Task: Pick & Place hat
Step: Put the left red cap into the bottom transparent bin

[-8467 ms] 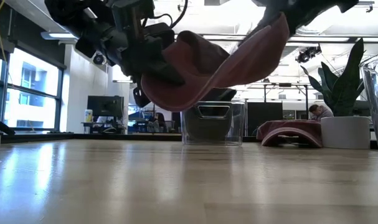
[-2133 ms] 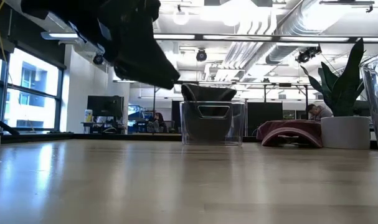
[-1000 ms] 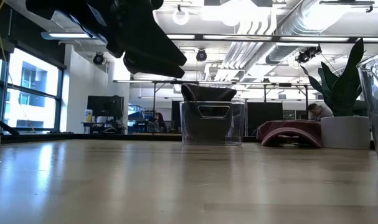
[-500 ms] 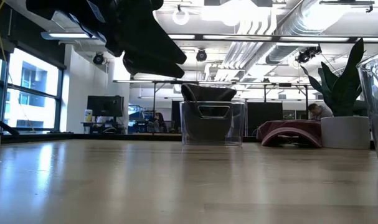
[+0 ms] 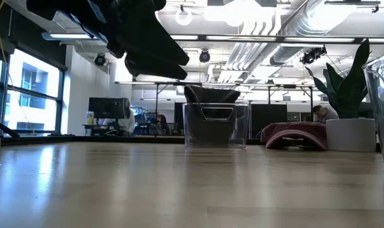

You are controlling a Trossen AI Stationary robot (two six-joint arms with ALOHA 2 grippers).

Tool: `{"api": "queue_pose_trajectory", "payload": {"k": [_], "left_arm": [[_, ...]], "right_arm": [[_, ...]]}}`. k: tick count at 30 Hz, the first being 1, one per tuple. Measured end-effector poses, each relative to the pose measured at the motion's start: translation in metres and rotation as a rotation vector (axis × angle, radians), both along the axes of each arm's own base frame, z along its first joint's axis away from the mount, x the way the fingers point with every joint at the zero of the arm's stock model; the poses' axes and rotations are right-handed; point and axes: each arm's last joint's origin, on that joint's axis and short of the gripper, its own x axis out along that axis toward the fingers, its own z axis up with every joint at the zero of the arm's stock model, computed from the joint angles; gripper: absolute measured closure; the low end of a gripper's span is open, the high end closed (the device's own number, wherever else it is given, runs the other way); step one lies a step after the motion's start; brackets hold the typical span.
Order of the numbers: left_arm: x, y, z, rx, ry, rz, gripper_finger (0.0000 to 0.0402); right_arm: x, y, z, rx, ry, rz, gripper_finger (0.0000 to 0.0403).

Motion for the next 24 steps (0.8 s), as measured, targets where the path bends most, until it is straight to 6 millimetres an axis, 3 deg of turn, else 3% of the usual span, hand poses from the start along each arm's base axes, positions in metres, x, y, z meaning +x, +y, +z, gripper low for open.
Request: {"api": "queue_pose_trajectory", "payload": {"k": [15, 24], "left_arm": [[0.000, 0.000, 0.000, -0.002, 0.000, -0.003, 0.0170], [0.000, 0.000, 0.000, -0.002, 0.001, -0.004, 0.0170]], "right_arm": [[0.005, -0.014, 0.037, 0.007, -0.111, -0.076, 0.0320], [0.020, -0.014, 0.038, -0.017, -0.313, -0.109, 0.0387]]}}
